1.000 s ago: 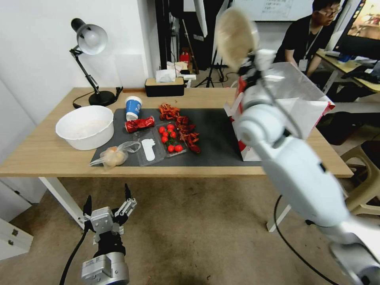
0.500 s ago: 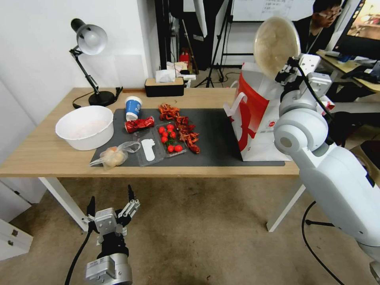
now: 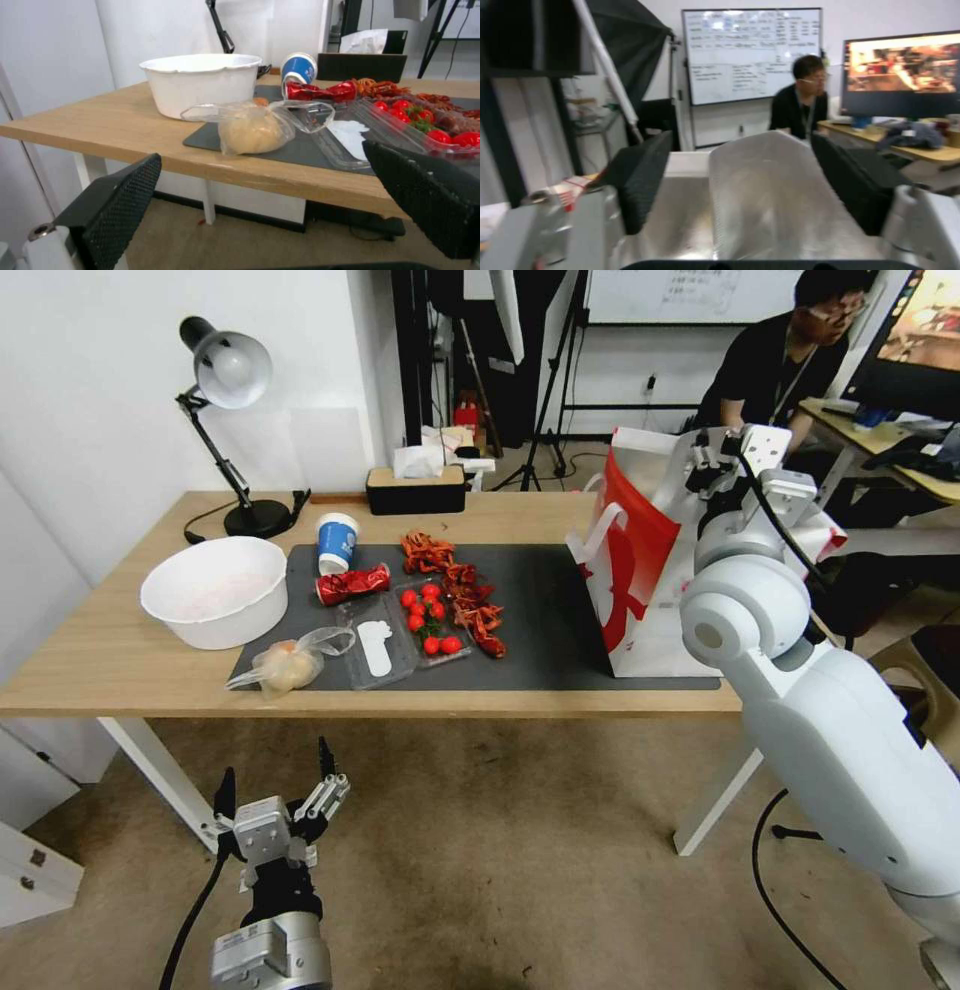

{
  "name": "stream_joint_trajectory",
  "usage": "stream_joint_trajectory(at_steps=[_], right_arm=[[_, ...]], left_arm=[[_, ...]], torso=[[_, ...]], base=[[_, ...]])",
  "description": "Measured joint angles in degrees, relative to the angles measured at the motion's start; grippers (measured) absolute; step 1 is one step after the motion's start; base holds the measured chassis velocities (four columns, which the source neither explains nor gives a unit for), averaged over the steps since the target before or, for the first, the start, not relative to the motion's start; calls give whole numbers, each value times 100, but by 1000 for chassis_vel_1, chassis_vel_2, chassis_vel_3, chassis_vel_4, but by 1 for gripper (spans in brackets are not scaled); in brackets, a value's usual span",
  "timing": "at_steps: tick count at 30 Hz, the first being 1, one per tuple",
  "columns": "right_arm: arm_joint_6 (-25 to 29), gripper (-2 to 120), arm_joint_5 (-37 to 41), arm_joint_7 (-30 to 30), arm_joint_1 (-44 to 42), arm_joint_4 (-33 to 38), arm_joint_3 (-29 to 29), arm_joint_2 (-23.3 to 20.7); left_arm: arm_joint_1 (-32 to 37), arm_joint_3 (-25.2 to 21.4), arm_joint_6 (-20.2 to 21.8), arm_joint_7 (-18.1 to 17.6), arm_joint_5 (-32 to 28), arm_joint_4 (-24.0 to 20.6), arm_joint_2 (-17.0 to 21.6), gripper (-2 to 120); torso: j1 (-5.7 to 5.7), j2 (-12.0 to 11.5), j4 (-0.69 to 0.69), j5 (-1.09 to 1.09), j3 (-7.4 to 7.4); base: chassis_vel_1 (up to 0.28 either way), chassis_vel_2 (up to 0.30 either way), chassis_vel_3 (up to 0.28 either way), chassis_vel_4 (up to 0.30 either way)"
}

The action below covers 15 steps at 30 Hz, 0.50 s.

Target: Pick up the trash from the table and place it into the takeout bag.

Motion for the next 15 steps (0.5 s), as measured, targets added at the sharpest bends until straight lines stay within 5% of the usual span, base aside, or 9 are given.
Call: stream_joint_trajectory(at_steps=[5, 15], right_arm=[[526, 95, -89, -650, -47, 52, 2, -26], [927, 100, 28, -1661, -58, 299, -76, -176]], left_arm=[[-9, 2, 2, 8, -10, 4, 25, 100], [-24, 6, -11, 9, -19, 5, -2, 100]], torso=[[0, 0, 0, 0, 0], [1, 0, 0, 0, 0]], base=[[0, 0, 0, 0], [0, 0, 0, 0]])
